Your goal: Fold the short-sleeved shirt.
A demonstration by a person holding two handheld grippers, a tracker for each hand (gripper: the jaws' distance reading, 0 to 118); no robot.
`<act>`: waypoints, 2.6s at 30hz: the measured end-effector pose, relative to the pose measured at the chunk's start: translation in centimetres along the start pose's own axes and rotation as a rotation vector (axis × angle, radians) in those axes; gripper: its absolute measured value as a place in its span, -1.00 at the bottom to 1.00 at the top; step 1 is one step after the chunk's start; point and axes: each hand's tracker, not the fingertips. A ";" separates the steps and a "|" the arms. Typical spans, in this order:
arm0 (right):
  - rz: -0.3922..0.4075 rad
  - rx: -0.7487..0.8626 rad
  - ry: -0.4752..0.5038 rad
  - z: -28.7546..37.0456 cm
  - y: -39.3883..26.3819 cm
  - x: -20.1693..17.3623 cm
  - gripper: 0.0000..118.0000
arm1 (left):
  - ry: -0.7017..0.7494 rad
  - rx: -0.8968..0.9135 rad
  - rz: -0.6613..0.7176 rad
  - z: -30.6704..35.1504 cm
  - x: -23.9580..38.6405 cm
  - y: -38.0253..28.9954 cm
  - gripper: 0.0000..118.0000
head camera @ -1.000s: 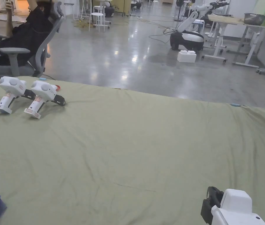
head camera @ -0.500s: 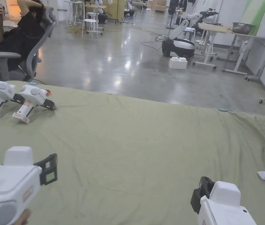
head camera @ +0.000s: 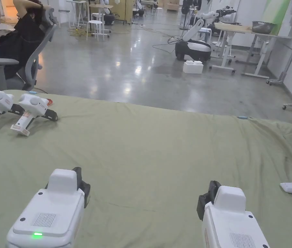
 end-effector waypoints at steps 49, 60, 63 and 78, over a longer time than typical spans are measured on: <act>-0.076 0.002 0.024 1.5 -1.1 0.3 0.82 | 0.016 0.077 0.113 2.3 0.4 0.2 0.69; -0.069 0.004 -0.028 0.6 -0.6 -0.1 0.85 | 0.059 0.085 0.004 1.8 0.7 -1.1 1.00; -0.092 0.000 -0.018 0.4 0.1 0.0 0.85 | 0.055 0.034 0.033 1.4 0.5 -1.2 1.00; -0.236 -0.169 0.004 -1.1 2.3 -0.1 0.85 | -0.012 0.024 0.107 1.7 0.2 -0.8 1.00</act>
